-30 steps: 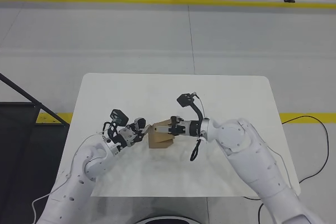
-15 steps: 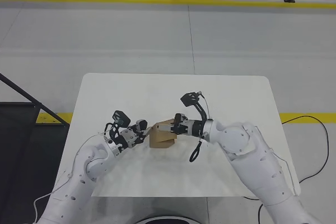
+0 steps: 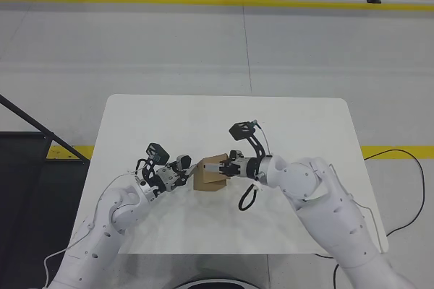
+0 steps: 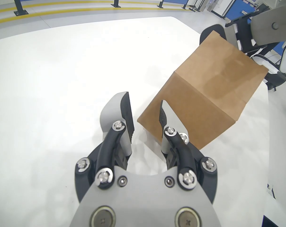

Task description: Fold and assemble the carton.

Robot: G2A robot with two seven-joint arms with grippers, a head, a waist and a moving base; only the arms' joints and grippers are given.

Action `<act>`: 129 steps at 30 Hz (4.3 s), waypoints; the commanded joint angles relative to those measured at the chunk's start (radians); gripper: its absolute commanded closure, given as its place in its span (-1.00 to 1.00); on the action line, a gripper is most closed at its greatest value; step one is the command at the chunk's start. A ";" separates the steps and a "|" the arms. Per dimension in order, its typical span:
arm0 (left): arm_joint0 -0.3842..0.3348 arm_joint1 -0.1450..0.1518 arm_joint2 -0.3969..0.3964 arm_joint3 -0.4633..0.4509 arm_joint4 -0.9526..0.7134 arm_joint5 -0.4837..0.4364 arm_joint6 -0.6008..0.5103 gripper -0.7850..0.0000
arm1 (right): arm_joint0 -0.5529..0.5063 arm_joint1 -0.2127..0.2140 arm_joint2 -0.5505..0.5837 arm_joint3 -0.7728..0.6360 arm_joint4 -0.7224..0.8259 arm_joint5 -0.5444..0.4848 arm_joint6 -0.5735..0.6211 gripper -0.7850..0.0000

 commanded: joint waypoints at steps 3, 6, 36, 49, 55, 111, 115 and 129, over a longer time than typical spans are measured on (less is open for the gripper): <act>0.000 0.001 -0.001 -0.001 0.001 0.000 0.002 0.15 | 0.002 -0.002 -0.013 -0.015 -0.022 0.022 0.003 0.12; 0.001 0.001 -0.001 -0.002 0.001 -0.001 0.003 0.14 | 0.003 -0.003 -0.026 -0.030 -0.065 0.055 0.003 0.18; 0.014 0.002 0.003 -0.054 0.016 0.006 0.060 0.14 | 0.055 -0.043 -0.123 -0.021 -0.173 0.156 0.031 0.10; 0.011 0.004 0.012 -0.048 0.038 0.000 0.038 0.15 | 0.057 -0.051 -0.114 -0.007 -0.172 0.153 0.039 0.04; 0.011 0.005 0.010 -0.049 0.034 0.000 0.042 0.15 | 0.049 -0.052 -0.107 -0.022 -0.194 0.179 0.038 -1.00; 0.019 0.011 -0.002 -0.050 0.025 -0.017 0.062 0.14 | 0.076 -0.111 -0.175 -0.113 -0.550 0.394 0.193 0.60; 0.019 0.011 -0.001 -0.050 0.024 -0.017 0.062 0.14 | 0.076 -0.116 -0.174 -0.109 -0.559 0.391 0.201 0.58; 0.021 0.012 -0.003 -0.049 0.024 -0.022 0.071 0.12 | 0.084 -0.138 -0.174 -0.079 -0.566 0.376 0.213 0.76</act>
